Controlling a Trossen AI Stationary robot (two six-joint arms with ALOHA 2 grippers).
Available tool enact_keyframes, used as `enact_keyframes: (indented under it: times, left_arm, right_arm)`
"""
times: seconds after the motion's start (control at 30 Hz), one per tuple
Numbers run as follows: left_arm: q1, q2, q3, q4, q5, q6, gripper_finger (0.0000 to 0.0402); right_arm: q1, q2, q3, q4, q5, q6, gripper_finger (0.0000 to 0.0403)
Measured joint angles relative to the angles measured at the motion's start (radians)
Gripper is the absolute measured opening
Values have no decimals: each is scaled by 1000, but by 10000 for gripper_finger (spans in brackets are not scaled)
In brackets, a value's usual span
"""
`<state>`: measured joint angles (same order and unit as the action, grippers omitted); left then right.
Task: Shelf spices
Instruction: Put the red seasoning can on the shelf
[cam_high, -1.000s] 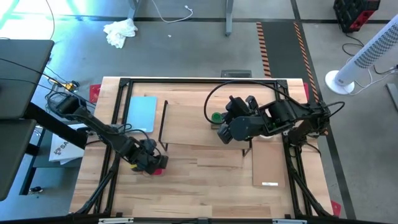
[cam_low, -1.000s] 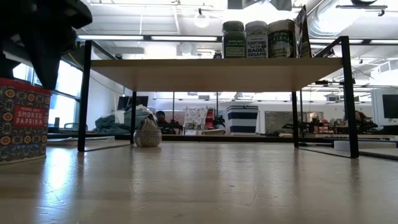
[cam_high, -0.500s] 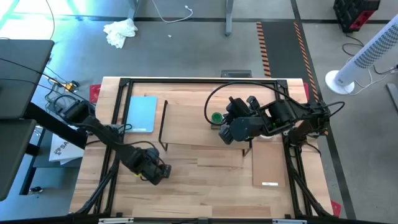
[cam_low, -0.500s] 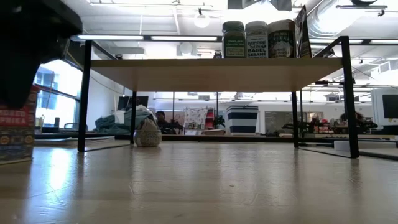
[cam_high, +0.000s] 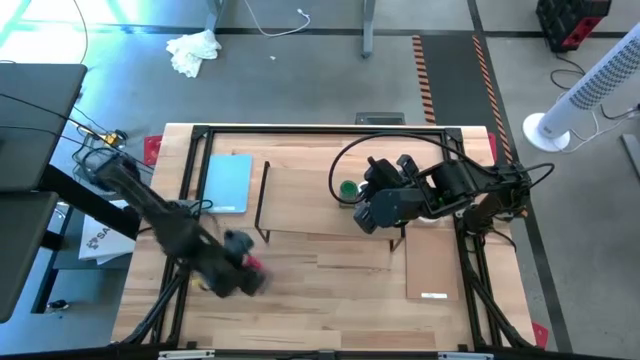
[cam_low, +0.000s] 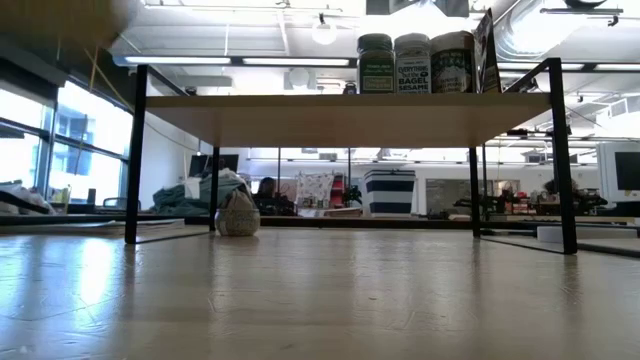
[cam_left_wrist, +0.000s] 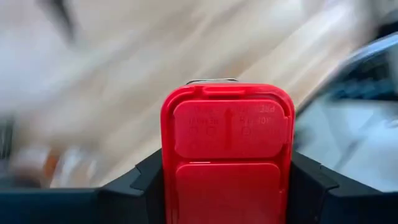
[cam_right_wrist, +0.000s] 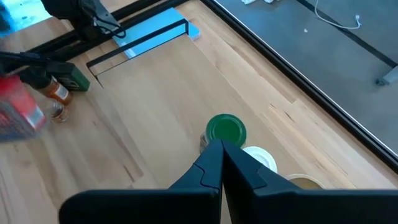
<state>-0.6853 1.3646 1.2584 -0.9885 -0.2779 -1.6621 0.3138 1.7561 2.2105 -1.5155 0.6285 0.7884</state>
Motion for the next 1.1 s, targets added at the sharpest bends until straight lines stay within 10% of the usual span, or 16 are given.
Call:
enact_keyframes:
  times: [0.27, 0.6, 1.1]
  left_arm:
    - [251, -119, 248, -310, -233, 359, 203]
    - [689, 46, 392, -367, 15, 926, 203]
    - [730, 261, 438, -429, 172, 1260, 203]
  right_arm:
    - [-5, 0, 0, 0, -3, 22, 0]
    - [-19, 0, 0, 15, -35, 44, 0]
    - [-19, 0, 0, 12, -35, 67, 0]
